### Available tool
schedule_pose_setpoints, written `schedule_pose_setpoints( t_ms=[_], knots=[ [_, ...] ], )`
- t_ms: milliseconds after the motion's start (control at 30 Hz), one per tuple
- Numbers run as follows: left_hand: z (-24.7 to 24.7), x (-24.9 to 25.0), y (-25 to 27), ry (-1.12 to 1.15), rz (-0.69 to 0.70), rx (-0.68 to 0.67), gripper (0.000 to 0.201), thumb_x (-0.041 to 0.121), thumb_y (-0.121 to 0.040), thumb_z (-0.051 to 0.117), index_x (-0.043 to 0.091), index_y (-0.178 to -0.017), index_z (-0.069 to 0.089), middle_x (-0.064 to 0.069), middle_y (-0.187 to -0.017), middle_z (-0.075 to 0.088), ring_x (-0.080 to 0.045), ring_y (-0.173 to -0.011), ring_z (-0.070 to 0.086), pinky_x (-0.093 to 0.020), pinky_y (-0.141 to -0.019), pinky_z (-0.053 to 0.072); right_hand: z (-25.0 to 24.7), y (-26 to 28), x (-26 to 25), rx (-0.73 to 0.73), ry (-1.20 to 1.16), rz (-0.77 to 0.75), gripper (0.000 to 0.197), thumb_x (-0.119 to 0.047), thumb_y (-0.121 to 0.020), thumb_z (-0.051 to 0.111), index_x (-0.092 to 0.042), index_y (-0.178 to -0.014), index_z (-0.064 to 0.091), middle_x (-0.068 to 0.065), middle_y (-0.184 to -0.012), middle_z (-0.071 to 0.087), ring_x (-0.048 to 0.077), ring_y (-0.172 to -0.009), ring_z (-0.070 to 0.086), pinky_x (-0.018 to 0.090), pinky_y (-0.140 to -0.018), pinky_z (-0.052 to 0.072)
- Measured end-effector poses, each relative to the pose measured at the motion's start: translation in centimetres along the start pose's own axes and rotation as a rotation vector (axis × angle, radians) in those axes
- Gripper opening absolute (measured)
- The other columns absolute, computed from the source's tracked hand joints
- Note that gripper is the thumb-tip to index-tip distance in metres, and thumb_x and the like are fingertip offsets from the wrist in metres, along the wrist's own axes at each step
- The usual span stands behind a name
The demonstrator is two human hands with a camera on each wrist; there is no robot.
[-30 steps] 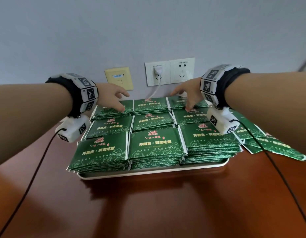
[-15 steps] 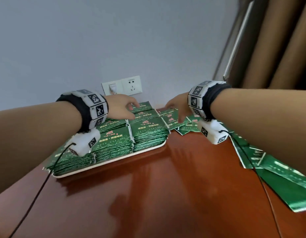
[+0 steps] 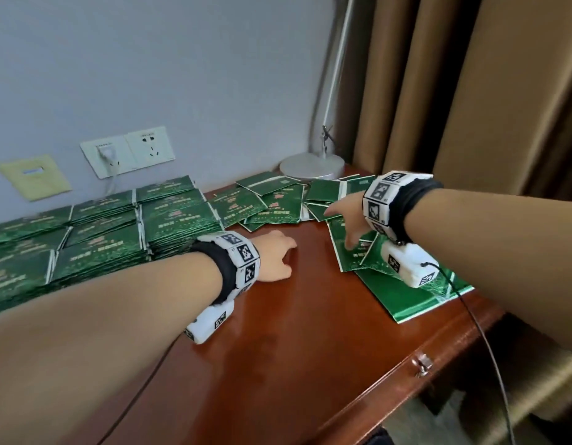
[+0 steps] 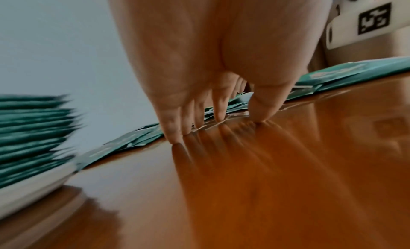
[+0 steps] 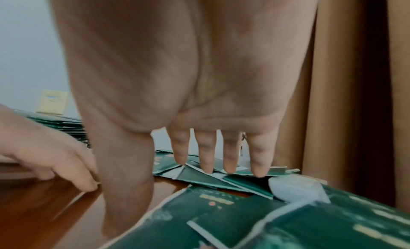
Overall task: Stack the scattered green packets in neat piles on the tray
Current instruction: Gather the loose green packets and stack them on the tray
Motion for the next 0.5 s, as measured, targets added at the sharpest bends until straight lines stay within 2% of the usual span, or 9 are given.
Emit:
schedule_pose_setpoints(
  t_ms=[67,167,267,367,433,500],
  knots=[
    [-0.2,1.8,-0.2,0.018,0.065,-0.003,0.066,0.025,-0.090,0.054,0.023,-0.150,0.026,-0.003,-0.153,0.023,-0.023,-0.127,0.046,-0.032,-0.104,0.041,0.7,0.6,1.3,-0.015,0.002,0.051,0.093,-0.034,-0.077,0.076,-0.014,-0.150,0.022,0.008,-0.147,0.039,0.025,-0.131,0.043,0.036,-0.104,0.041],
    [-0.3,5.3,-0.2,0.015,0.198,-0.027,0.072,0.018,-0.089,0.053,0.026,-0.152,0.019,0.000,-0.159,0.012,-0.020,-0.139,0.032,-0.026,-0.109,0.031,2.0,1.5,2.8,-0.032,-0.041,0.116,0.095,-0.039,-0.073,0.079,-0.011,-0.148,0.027,0.008,-0.143,0.044,0.026,-0.126,0.047,0.039,-0.103,0.042],
    [0.0,8.0,-0.2,-0.024,0.283,-0.045,0.072,0.015,-0.090,0.049,0.030,-0.153,0.017,0.004,-0.161,0.007,-0.017,-0.146,0.017,-0.028,-0.114,0.022,3.4,2.5,3.5,-0.012,-0.111,0.139,0.103,-0.049,-0.068,0.079,-0.014,-0.149,0.025,0.007,-0.145,0.042,0.025,-0.128,0.045,0.038,-0.104,0.041],
    [0.2,8.9,0.0,-0.076,0.307,-0.042,0.069,0.015,-0.092,0.046,0.027,-0.153,0.017,0.002,-0.161,0.009,-0.017,-0.146,0.014,-0.028,-0.116,0.017,3.9,4.1,4.0,0.044,-0.131,0.172,0.109,-0.062,-0.062,0.076,-0.018,-0.148,0.026,0.006,-0.142,0.043,0.026,-0.126,0.044,0.038,-0.102,0.040],
    [0.2,8.8,0.4,-0.085,0.300,-0.048,0.068,0.015,-0.093,0.046,0.025,-0.153,0.018,0.001,-0.161,0.009,-0.016,-0.146,0.015,-0.025,-0.114,0.017,4.2,5.2,4.5,0.059,-0.164,0.228,0.114,-0.065,-0.060,0.076,-0.013,-0.148,0.024,0.009,-0.141,0.043,0.028,-0.125,0.045,0.038,-0.100,0.039],
    [0.1,8.7,0.8,-0.094,0.290,-0.056,0.067,0.015,-0.093,0.046,0.025,-0.153,0.018,0.002,-0.161,0.009,-0.016,-0.146,0.017,-0.024,-0.113,0.019,4.9,6.1,4.8,0.002,-0.160,0.286,0.116,-0.069,-0.064,0.070,-0.006,-0.148,0.022,0.012,-0.141,0.044,0.028,-0.124,0.048,0.037,-0.100,0.039]
  ],
)
Point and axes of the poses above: each hand's wrist, its own y-axis away from the middle knuckle, its own z-axis out of the palm, x = y × z, the point moved 6 cm from there along -y, towards the middle knuckle
